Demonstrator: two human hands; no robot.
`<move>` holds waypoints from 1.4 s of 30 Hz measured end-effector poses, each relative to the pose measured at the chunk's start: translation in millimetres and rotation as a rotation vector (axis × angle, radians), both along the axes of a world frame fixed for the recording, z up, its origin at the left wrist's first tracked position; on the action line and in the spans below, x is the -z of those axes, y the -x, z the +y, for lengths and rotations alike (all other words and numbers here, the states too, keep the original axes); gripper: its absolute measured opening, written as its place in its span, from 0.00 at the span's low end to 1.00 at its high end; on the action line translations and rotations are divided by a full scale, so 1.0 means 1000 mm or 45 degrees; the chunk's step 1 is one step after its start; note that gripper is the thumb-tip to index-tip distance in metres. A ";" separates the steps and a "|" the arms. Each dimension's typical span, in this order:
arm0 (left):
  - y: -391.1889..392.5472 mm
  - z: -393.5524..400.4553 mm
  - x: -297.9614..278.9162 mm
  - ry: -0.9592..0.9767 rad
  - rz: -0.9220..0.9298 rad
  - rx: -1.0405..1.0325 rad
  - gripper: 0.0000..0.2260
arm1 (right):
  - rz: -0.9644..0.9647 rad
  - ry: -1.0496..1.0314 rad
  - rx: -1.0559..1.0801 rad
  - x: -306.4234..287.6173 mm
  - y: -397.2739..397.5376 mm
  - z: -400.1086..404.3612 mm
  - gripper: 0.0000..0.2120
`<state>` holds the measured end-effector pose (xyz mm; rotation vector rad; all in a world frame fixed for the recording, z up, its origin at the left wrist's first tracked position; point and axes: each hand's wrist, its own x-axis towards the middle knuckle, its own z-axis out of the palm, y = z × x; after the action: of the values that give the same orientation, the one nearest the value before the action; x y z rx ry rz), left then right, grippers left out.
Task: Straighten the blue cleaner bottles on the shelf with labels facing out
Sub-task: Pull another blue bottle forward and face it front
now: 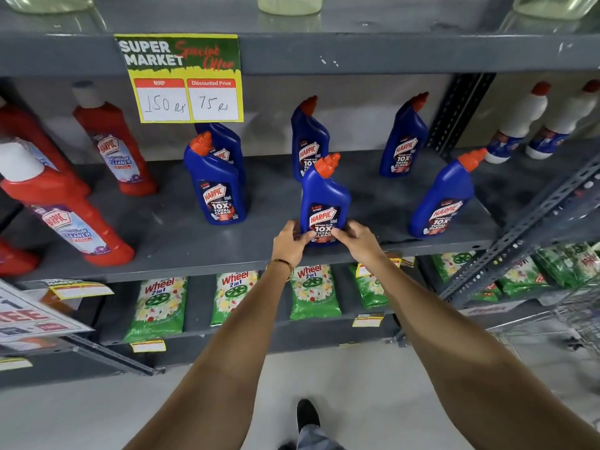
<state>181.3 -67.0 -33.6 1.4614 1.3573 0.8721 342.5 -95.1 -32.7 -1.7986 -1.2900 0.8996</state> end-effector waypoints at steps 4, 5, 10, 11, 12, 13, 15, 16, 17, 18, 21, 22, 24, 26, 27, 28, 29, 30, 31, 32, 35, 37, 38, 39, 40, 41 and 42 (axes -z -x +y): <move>0.000 -0.002 0.000 0.010 0.021 0.008 0.18 | 0.012 0.012 -0.003 -0.002 0.001 -0.003 0.14; 0.000 -0.003 0.000 0.013 0.022 0.009 0.18 | 0.014 0.012 -0.003 -0.002 0.002 -0.004 0.14; 0.000 -0.005 -0.001 0.020 0.030 0.002 0.18 | -0.021 0.015 -0.013 -0.002 0.002 -0.006 0.14; 0.000 -0.005 -0.001 0.022 0.038 0.004 0.19 | -0.026 0.017 -0.015 -0.003 0.002 -0.006 0.14; 0.000 -0.004 -0.002 0.025 0.049 0.007 0.19 | -0.032 0.021 -0.015 -0.003 0.003 -0.006 0.15; 0.000 -0.004 -0.002 0.026 0.061 0.010 0.19 | -0.038 0.024 -0.015 -0.003 0.003 -0.005 0.15; -0.001 -0.004 -0.002 0.028 0.073 0.011 0.18 | -0.042 0.029 -0.016 -0.004 0.004 -0.006 0.15; -0.002 -0.003 -0.003 0.028 0.076 0.010 0.18 | -0.038 0.029 -0.014 -0.005 0.004 -0.005 0.15; -0.002 -0.004 -0.003 0.027 0.081 0.009 0.18 | -0.035 0.031 -0.012 -0.005 0.004 -0.005 0.15; -0.003 -0.004 -0.003 0.025 0.087 0.009 0.18 | -0.033 0.036 -0.011 -0.005 0.004 -0.005 0.15; -0.003 -0.004 -0.003 0.016 0.109 0.012 0.19 | -0.018 0.046 -0.012 -0.007 0.005 -0.006 0.15; -0.003 -0.004 -0.004 0.019 0.114 0.014 0.19 | -0.019 0.049 -0.012 -0.007 0.005 -0.006 0.15; -0.003 -0.004 -0.004 0.027 0.117 0.018 0.19 | -0.032 0.054 -0.017 -0.008 0.005 -0.006 0.15; -0.004 -0.005 -0.005 0.031 0.112 0.015 0.19 | -0.043 0.065 -0.022 -0.009 0.004 -0.006 0.15; -0.004 -0.006 -0.005 0.031 0.111 0.016 0.19 | -0.040 0.067 -0.022 -0.009 0.004 -0.006 0.15; -0.004 -0.006 -0.006 0.030 0.115 0.018 0.19 | -0.031 0.067 -0.022 -0.009 0.004 -0.006 0.15; -0.004 -0.006 -0.006 0.032 0.120 0.020 0.19 | -0.021 0.067 -0.021 -0.009 0.004 -0.007 0.15; -0.003 -0.007 -0.006 0.039 0.117 0.025 0.19 | -0.018 0.067 -0.021 -0.009 0.004 -0.007 0.15; -0.002 -0.007 -0.007 0.047 0.103 0.032 0.20 | -0.024 0.065 -0.026 -0.009 0.004 -0.007 0.15; -0.001 -0.009 -0.008 0.061 0.088 0.046 0.20 | -0.032 0.064 -0.023 -0.008 0.003 -0.008 0.16; 0.007 -0.012 -0.008 0.106 0.099 0.035 0.23 | -0.046 0.068 0.007 -0.008 0.006 -0.010 0.17; 0.016 -0.012 -0.008 0.132 0.134 0.000 0.25 | -0.047 0.064 0.063 -0.008 0.009 -0.012 0.20; 0.022 -0.011 -0.008 0.135 0.137 -0.021 0.25 | -0.051 0.058 0.103 -0.008 0.011 -0.013 0.23; 0.030 -0.011 -0.008 0.135 0.129 -0.041 0.25 | -0.056 0.050 0.146 -0.008 0.015 -0.015 0.25; 0.038 -0.010 -0.008 0.134 0.121 -0.061 0.25 | -0.063 0.045 0.185 -0.009 0.020 -0.017 0.27; 0.047 -0.009 -0.009 0.130 0.117 -0.080 0.24 | -0.072 0.039 0.225 -0.008 0.024 -0.019 0.27; 0.054 -0.008 -0.009 0.127 0.120 -0.093 0.24 | -0.079 0.031 0.262 -0.007 0.026 -0.021 0.27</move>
<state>127.2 -75.2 -24.5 1.3983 1.5104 0.7780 316.2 -116.1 -25.4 -1.9508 -1.1108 0.7535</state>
